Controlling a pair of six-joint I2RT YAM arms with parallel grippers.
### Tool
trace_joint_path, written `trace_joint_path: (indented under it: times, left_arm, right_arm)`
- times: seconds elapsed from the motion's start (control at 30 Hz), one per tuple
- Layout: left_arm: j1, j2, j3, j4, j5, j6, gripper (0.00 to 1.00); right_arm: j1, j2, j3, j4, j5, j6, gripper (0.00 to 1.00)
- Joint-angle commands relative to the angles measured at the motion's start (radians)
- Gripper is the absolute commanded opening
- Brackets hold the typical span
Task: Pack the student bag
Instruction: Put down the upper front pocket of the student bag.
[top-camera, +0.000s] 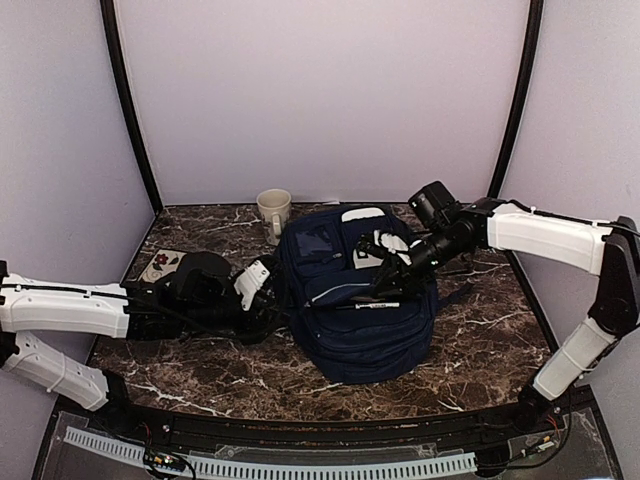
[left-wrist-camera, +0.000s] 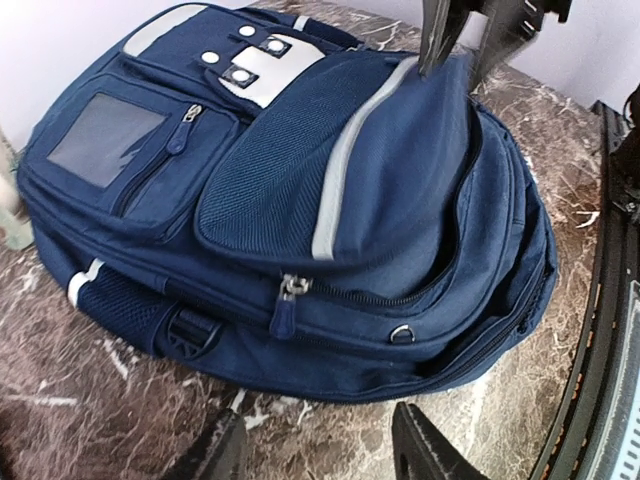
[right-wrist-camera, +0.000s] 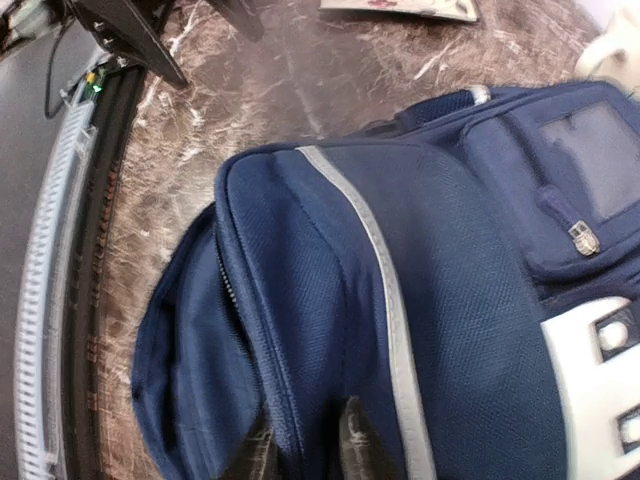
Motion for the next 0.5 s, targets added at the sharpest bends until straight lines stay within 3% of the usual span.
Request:
trace_joint_path:
  times: [0.0, 0.07, 0.17, 0.47]
  left_arm:
    - [0.086, 0.060, -0.032, 0.211, 0.272, 0.042, 0.51]
    - [0.106, 0.112, -0.023, 0.236, 0.310, 0.056, 0.51]
    - [0.130, 0.180, -0.018, 0.284, 0.366, 0.071, 0.52]
    - [0.188, 0.299, -0.009, 0.344, 0.424, 0.155, 0.51]
  right_arm:
    - [0.025, 0.062, 0.084, -0.239, -0.082, -0.227, 0.38]
    - [0.030, 0.050, 0.099, -0.292, -0.089, -0.277, 0.48]
    - [0.030, 0.003, 0.110, -0.304, -0.129, -0.280, 0.52]
    - [0.037, 0.117, 0.131, -0.041, -0.025, 0.018, 0.38]
